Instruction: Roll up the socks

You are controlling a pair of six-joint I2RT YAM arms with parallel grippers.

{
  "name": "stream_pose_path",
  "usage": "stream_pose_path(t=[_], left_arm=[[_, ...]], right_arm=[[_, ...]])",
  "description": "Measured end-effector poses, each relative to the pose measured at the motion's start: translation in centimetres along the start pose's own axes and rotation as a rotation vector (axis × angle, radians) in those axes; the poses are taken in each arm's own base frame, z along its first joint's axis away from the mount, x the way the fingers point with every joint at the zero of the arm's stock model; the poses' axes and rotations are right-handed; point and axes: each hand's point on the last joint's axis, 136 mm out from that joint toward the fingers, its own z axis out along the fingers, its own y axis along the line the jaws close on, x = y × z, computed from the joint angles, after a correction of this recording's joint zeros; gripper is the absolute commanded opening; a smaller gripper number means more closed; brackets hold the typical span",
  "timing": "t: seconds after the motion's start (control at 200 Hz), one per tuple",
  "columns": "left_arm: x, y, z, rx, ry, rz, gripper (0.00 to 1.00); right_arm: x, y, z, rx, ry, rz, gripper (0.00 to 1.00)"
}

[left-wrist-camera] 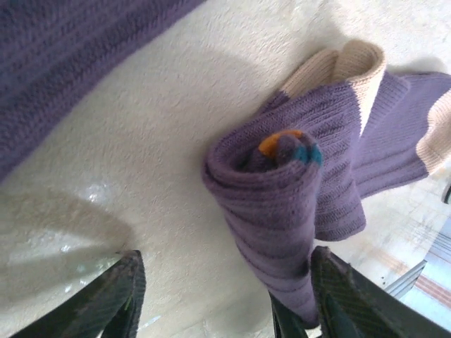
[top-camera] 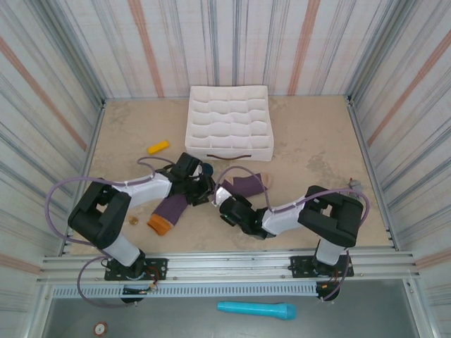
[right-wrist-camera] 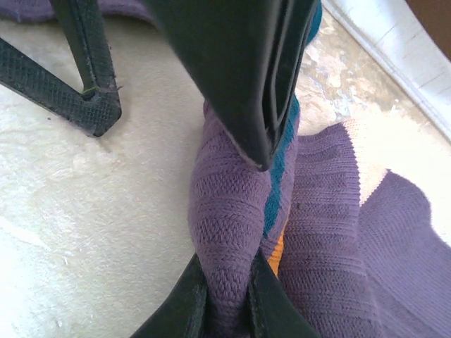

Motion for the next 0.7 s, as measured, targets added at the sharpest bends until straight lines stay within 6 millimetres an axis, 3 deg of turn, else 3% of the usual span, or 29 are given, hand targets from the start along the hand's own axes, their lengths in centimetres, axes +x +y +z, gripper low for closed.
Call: stream_pose_path(t=[0.411, 0.701], left_arm=[[-0.7, -0.7, -0.9, 0.091, -0.049, -0.007, 0.7], [-0.8, -0.9, -1.4, 0.103, -0.071, -0.002, 0.69]], right_arm=[[-0.1, -0.8, 0.4, -0.159, -0.001, 0.237, 0.0], [0.5, -2.4, 0.5, -0.344, 0.014, 0.511, 0.0]])
